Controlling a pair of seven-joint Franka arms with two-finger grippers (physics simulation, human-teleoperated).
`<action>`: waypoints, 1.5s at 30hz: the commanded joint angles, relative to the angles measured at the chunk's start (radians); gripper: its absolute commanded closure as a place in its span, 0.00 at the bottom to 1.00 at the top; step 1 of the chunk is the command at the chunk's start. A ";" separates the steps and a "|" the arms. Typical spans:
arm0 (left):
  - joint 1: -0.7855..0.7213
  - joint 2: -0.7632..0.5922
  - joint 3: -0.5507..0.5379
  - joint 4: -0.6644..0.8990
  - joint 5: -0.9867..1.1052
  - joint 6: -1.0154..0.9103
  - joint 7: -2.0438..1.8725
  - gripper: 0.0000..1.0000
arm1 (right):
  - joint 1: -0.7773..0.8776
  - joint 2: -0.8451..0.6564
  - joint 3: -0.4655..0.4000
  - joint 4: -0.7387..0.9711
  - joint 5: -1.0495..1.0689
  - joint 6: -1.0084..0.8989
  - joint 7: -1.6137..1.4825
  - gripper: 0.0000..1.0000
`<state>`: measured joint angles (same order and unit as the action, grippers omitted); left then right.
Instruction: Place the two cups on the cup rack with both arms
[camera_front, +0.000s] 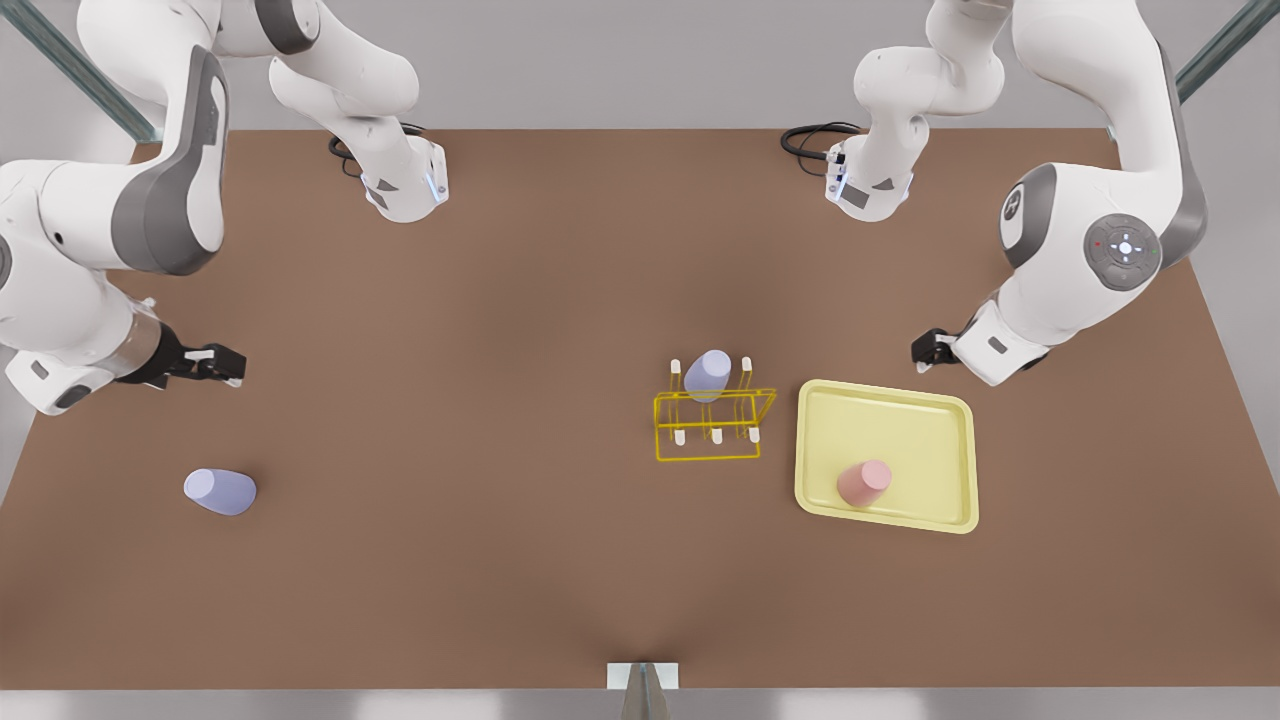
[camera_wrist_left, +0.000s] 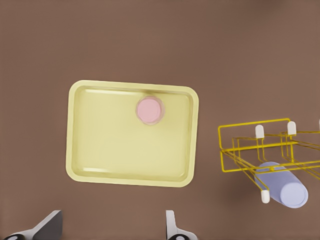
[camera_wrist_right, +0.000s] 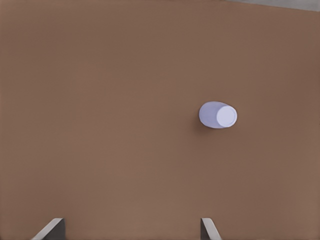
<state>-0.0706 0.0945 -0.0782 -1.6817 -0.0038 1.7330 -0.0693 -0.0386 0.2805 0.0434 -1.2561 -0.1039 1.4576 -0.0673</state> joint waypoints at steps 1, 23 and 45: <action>-0.001 -0.001 0.000 0.000 0.001 -0.004 0.033 0.00 | 0.000 0.000 0.000 0.003 0.004 -0.008 -0.028 0.00; -0.017 0.528 -0.021 0.036 0.051 0.519 0.108 0.00 | -0.225 0.542 -0.011 0.159 0.124 0.495 -0.240 0.00; -0.021 0.600 0.000 0.036 0.053 0.553 0.105 0.14 | -0.311 0.467 -0.017 -0.151 0.067 0.696 -0.338 0.00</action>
<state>-0.0920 0.6942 -0.0782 -1.6465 0.0476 2.2836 0.0283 -0.3487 0.7475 0.0260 -1.4025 -0.0584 2.1150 -0.3296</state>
